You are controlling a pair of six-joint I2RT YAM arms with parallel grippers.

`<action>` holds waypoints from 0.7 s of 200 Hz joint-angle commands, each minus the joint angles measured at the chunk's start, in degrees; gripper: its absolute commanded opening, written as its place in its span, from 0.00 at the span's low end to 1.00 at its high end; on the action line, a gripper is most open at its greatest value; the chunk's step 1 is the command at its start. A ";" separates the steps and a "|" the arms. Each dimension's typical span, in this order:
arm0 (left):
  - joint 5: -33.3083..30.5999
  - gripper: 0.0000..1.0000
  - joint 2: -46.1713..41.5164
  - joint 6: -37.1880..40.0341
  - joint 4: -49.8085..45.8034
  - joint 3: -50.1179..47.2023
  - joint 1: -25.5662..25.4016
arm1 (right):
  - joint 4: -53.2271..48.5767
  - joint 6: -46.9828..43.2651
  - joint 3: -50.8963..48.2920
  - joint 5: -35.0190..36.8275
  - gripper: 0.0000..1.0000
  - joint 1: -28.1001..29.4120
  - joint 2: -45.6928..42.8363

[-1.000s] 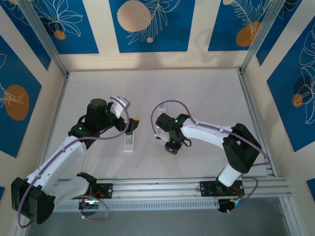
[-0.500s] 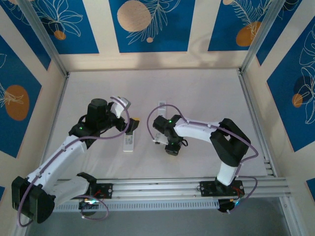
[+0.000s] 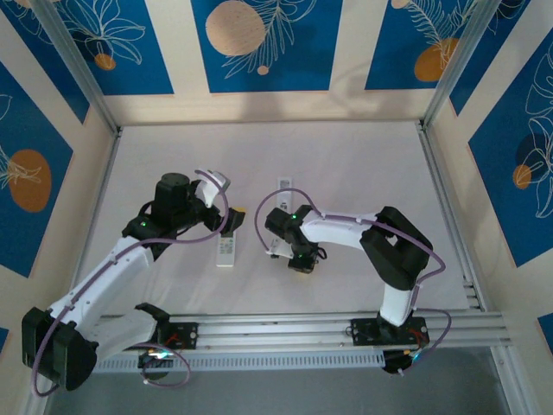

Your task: Load the batteries into the remote control

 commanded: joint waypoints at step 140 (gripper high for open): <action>1.47 1.00 0.16 -0.55 -0.35 0.99 0.32 | -1.45 45.77 8.14 8.37 0.45 -0.32 -12.48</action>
